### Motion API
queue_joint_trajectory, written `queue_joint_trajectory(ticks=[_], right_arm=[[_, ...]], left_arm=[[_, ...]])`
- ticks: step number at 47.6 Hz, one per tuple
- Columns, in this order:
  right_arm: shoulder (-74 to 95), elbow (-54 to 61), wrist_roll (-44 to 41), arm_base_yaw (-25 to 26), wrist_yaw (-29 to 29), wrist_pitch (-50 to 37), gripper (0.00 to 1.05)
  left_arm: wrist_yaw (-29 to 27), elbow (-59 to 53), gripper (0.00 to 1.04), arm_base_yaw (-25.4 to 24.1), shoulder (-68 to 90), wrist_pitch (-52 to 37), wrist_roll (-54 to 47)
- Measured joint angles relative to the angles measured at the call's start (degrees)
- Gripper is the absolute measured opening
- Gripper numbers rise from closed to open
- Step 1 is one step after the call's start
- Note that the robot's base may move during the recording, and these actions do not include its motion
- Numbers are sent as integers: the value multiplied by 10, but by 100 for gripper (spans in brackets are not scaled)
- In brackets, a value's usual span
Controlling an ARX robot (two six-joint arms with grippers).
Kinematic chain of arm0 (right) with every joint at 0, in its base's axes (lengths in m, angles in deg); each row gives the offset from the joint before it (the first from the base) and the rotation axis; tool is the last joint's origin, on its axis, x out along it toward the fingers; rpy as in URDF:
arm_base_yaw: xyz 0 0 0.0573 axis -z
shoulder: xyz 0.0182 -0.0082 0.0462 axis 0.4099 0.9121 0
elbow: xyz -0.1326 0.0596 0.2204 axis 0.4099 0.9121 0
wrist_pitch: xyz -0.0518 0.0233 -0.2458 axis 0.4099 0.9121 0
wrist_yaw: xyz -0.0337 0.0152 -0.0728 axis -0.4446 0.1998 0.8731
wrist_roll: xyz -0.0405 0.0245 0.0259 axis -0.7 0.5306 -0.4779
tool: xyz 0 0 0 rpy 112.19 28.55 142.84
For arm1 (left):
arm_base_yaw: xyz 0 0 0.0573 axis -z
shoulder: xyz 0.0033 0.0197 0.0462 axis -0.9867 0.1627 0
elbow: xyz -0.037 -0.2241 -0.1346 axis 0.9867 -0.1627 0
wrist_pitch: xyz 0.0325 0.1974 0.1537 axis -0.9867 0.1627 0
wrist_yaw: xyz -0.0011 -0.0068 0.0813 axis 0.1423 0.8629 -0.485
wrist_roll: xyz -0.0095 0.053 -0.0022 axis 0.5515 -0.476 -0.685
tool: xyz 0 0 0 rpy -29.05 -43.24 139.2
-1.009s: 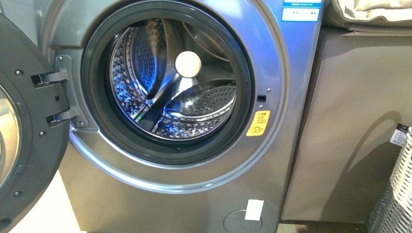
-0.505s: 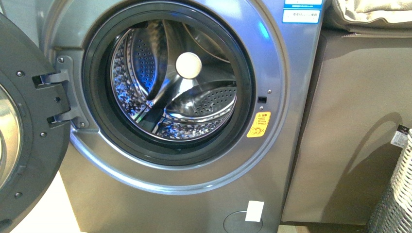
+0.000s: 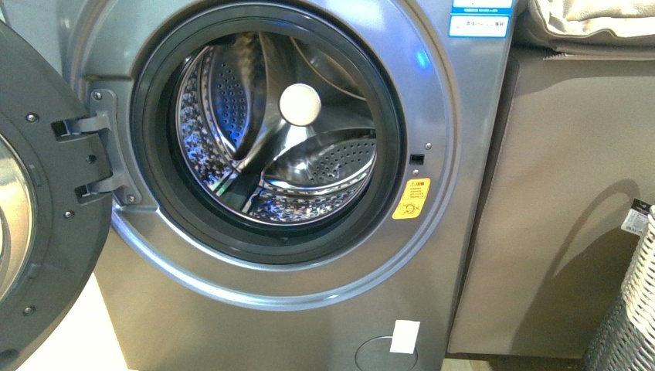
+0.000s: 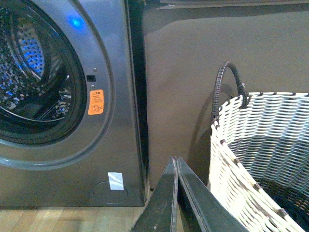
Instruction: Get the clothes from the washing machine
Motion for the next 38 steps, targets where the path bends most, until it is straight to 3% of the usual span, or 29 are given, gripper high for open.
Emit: queue_joint_trajectory(ticks=[16,21,38], right_arm=[[-48,0,0,0,0,49,2],[-123,0,0,0,0,143,2],[-145,0,0,0,0,150,2]], left_arm=[[0,-24,4,0,-25,-4,0],[0,-24,4,0,-25,-4,0],[0,-24,4,0,-26,-4,0]])
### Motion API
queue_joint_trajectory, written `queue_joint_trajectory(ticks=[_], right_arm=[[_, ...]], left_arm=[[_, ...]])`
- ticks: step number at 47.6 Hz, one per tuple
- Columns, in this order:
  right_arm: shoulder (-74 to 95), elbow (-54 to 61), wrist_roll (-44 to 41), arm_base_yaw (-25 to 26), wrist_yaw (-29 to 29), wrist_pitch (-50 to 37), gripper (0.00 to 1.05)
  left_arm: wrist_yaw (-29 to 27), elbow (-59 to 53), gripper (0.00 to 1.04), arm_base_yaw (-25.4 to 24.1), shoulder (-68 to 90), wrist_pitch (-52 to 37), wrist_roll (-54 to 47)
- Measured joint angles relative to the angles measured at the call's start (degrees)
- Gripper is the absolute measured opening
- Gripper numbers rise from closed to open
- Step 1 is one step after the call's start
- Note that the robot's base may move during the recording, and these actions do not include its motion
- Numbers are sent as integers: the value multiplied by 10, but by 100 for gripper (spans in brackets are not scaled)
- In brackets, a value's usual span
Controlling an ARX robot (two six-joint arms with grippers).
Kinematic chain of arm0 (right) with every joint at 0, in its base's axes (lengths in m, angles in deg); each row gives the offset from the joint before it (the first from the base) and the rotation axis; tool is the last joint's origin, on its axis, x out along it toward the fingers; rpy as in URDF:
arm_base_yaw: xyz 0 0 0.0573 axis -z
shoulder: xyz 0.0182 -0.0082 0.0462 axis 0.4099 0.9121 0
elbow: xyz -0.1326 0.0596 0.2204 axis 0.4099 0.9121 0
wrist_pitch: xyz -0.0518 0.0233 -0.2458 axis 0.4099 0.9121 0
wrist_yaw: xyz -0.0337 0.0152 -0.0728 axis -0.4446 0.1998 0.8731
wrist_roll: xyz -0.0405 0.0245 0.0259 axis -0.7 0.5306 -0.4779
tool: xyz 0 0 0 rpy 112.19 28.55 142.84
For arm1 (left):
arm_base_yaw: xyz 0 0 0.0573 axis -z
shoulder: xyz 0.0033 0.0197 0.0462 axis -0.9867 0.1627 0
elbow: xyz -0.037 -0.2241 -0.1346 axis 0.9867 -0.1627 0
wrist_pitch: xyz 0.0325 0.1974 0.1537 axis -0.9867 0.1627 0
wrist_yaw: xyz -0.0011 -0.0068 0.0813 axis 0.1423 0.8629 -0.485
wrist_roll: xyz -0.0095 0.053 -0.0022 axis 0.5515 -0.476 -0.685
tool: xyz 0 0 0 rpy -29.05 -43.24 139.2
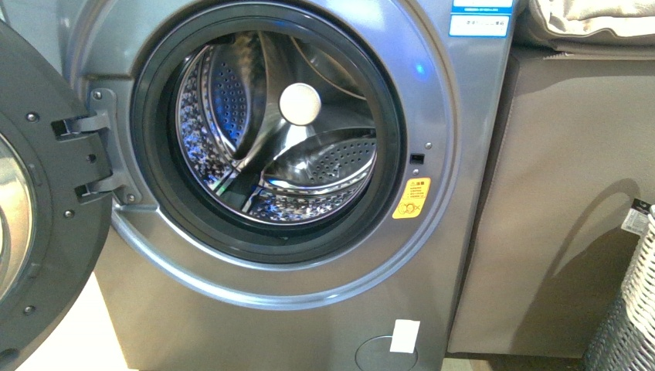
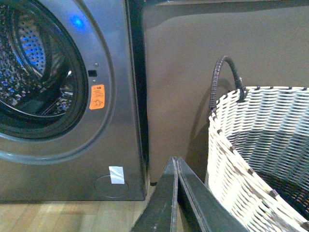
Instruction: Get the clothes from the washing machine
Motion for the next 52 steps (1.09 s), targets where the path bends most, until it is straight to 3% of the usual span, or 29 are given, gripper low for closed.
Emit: queue_joint_trajectory(ticks=[13,39,52], right_arm=[[0,0,-1,0,0,0,4],[0,0,0,0,0,0,99],[0,0,0,0,0,0,97]], left_arm=[[0,0,5,0,0,0,1],[0,0,100,0,0,0,-1],[0,0,98,0,0,0,-1]])
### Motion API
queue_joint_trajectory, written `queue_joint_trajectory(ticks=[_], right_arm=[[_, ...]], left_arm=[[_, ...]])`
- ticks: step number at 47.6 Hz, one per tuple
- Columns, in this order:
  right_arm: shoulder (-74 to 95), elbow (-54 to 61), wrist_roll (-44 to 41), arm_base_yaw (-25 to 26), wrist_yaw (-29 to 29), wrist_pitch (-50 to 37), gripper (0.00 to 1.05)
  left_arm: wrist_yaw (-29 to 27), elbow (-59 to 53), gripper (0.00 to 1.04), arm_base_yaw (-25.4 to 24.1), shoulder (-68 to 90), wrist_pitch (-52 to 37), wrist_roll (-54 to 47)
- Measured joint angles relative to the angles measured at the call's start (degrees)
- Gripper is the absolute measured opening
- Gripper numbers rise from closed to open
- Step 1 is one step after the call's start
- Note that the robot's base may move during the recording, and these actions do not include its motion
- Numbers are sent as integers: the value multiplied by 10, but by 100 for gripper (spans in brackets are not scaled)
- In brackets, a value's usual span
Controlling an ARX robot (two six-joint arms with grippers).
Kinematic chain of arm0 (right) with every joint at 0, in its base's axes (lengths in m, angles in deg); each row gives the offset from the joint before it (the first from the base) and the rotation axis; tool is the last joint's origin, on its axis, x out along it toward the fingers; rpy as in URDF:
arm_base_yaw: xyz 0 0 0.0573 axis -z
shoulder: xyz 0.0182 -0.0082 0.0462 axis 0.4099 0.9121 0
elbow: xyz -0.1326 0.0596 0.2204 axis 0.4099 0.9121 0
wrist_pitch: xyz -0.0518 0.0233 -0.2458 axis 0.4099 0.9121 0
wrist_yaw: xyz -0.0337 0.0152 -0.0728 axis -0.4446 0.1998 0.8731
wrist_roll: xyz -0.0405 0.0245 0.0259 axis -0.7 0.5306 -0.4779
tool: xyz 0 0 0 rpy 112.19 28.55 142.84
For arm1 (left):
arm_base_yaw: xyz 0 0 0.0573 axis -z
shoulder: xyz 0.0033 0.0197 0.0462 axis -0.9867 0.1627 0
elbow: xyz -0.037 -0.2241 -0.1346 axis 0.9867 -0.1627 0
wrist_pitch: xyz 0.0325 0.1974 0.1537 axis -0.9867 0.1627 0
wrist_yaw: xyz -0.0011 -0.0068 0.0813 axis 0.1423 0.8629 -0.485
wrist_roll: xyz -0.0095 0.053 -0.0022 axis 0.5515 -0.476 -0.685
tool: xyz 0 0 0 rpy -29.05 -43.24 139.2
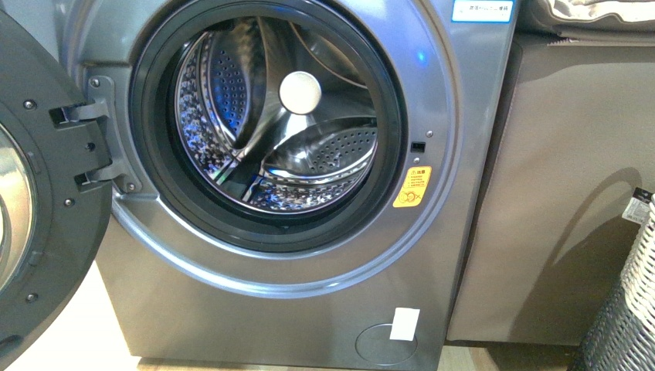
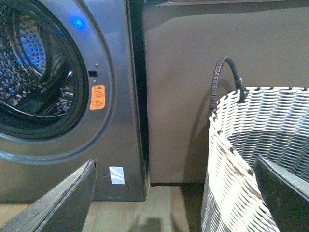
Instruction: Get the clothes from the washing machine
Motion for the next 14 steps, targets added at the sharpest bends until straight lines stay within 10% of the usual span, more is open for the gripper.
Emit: queue_joint_trajectory(ticks=[14], right_arm=[[0,0,0,0,0,0,97]], left_arm=[[0,0,98,0,0,0,0]])
